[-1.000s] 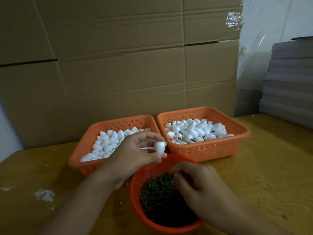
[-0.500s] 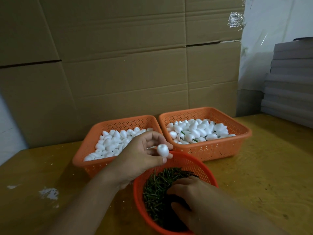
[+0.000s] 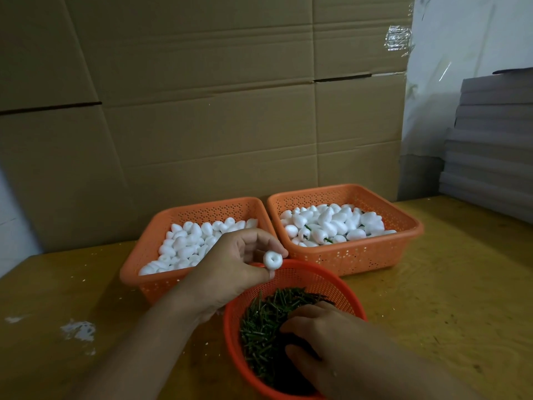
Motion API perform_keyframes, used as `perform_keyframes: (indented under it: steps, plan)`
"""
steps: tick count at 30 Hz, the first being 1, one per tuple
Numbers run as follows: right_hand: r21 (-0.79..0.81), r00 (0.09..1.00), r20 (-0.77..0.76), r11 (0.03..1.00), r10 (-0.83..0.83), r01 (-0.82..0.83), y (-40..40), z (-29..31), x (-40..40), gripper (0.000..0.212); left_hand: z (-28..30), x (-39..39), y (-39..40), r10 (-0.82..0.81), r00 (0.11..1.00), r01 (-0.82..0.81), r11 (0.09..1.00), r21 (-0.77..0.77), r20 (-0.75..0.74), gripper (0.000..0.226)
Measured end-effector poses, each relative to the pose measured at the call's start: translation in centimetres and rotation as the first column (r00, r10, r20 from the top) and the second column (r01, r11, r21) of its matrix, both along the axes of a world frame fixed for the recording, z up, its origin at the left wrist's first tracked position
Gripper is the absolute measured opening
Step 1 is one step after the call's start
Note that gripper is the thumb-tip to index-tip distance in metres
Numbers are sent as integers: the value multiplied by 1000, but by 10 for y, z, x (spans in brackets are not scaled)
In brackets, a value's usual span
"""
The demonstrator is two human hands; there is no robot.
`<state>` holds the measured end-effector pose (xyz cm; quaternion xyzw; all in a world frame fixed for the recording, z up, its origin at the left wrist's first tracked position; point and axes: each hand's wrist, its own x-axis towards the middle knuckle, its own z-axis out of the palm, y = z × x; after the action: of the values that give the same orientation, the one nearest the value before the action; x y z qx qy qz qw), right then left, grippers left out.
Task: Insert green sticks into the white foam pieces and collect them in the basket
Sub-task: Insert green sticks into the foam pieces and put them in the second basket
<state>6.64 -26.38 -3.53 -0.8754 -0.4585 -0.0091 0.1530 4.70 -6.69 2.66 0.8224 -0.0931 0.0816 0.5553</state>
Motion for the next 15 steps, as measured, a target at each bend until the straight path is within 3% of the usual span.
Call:
perform_keyframes:
  steps: [9, 13, 15]
  plan:
    - [-2, 1000, -5, 1000, -5, 5, 0, 1, 0, 45, 0, -1, -1, 16, 1000, -17, 999, -30, -23, 41]
    - [-3, 1000, -13, 1000, -1, 1, 1, 3, 0, 44, 3, 0, -4, -32, 991, 0, 971, -241, -130, 33]
    - [2, 1000, -10, 1000, -3, 3, 1, 3, 0, 44, 6, -1, -4, -95, 977, 22, 935, -355, -191, 39]
